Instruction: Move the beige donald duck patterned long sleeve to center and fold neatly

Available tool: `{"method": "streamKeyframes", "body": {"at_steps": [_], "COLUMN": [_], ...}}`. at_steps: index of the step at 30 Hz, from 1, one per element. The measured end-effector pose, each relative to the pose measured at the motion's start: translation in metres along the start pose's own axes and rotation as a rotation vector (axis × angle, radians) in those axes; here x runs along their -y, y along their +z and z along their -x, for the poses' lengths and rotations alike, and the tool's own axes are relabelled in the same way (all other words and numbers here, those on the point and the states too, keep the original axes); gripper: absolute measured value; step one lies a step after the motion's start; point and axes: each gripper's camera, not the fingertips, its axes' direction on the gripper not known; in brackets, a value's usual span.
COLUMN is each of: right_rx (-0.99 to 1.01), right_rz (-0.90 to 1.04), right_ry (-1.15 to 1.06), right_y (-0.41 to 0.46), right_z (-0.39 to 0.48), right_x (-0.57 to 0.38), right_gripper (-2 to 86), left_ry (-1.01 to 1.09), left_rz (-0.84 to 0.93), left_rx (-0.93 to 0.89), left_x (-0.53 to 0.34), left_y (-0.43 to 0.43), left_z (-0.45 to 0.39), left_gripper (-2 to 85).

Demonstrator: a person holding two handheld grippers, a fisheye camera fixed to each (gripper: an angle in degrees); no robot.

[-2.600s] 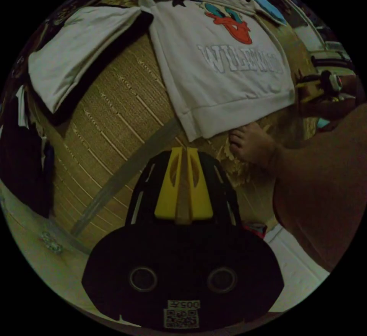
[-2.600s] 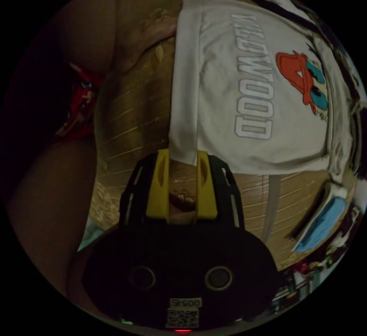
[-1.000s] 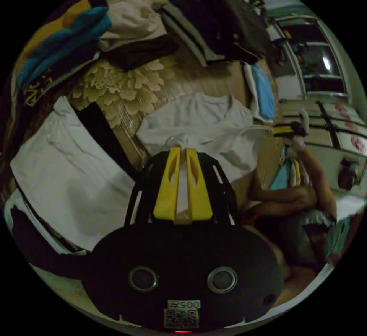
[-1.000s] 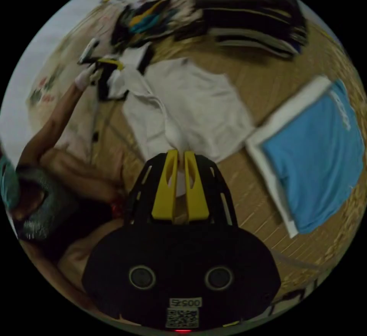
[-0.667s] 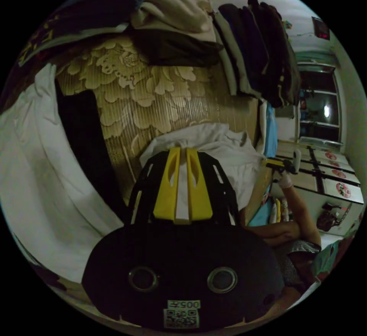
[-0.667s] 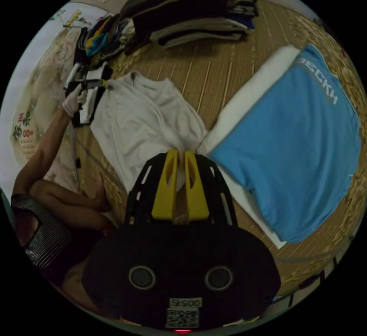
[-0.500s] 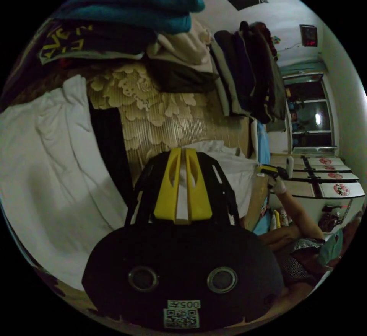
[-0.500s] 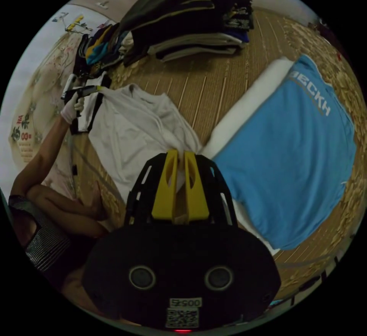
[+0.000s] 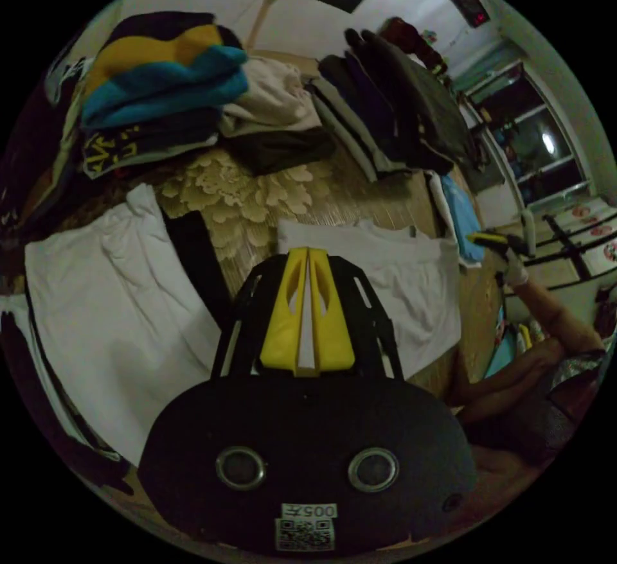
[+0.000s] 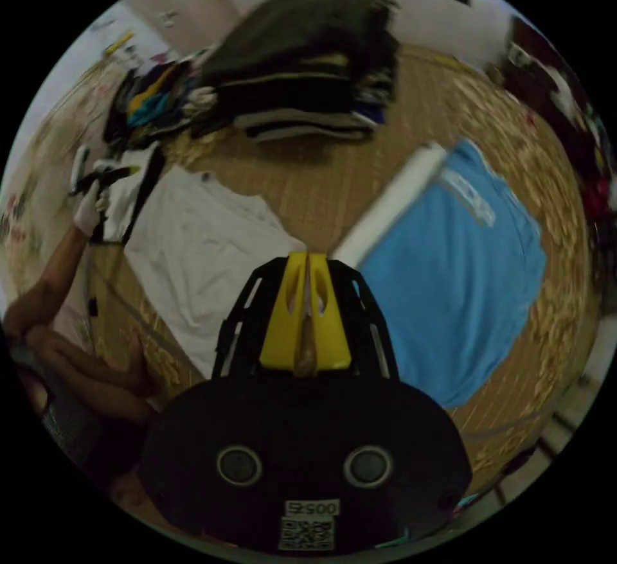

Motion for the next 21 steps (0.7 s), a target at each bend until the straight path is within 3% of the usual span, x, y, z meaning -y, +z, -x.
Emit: {"method": "streamKeyframes", "body": {"at_steps": [3,5,7,14,21], "right_rx": [0.097,0.056,-0.118,-0.215,-0.048], "right_rz": [0.088,0.158,0.237,0.268,0.177], "right_ry": [-0.087,-0.115,-0.158,-0.161,-0.223], "right_y": [0.016,0.031,0.051,0.045,0.000], "right_z": [0.046,0.071,0.098,0.146,0.234], "right_x": [0.015,0.022,0.030,0.047,0.097], "right_gripper": [-0.9,-1.0,-1.3,-1.7,-1.5], "left_ry": [0.070,0.069,0.086,0.029,0.108], "left_rz": [0.090,0.203,0.278,0.114,0.063], "left_rx": [0.005,0.104,0.219,0.110,0.156], "left_x": [-0.010,-0.015,-0.020,-0.050,-0.134], "left_y": [0.025,0.046,0.059,0.020,-0.034], "left_z": [-0.028,-0.036,-0.036,-0.036,-0.061], "left_gripper": [-0.5,-0.4,-0.3,0.0,0.9]}}
